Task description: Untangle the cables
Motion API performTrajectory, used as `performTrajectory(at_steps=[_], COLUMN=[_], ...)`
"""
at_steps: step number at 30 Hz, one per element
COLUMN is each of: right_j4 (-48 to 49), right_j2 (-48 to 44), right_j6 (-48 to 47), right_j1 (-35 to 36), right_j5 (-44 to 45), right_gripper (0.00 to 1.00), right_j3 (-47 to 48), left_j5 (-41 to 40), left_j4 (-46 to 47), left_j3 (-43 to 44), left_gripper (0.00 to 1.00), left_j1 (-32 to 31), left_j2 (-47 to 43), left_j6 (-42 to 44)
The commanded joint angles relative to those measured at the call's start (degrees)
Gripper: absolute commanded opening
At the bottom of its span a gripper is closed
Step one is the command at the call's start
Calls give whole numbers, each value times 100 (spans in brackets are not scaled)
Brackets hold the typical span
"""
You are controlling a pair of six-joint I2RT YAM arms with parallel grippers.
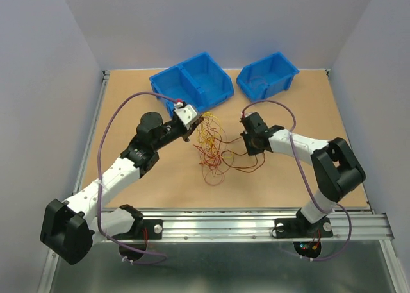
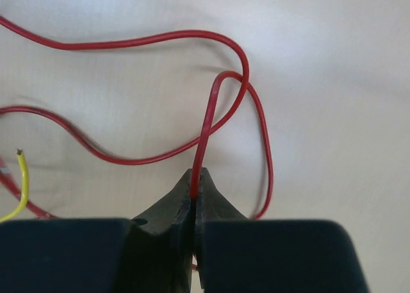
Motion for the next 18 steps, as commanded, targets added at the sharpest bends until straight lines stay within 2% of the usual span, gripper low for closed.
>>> performTrajectory(at_steps=[1, 6, 10, 14, 18], right_j4=[327, 661, 837, 855, 1021], right_j2=[-848, -2069, -2833, -3265, -3232], right_j6=[65, 399, 575, 602, 321], right_j1=[-53, -53, -70, -61, -70], right_j5=[571, 1458, 1811, 1969, 1891], right_gripper=[1, 1, 1, 1, 1], right_j3=[-213, -354, -345, -134, 278], left_j5=[0, -79, -211, -579, -931], left_j4=[288, 305, 323, 393, 411], left_j3=[184, 210, 202, 202, 228], left_gripper=[9, 9, 9, 9, 9], left_j1=[-21, -29, -21, -21, -21], left_j2=[-193, -140, -140, -96, -52], left_j6=[-36, -18, -27, -97, -132])
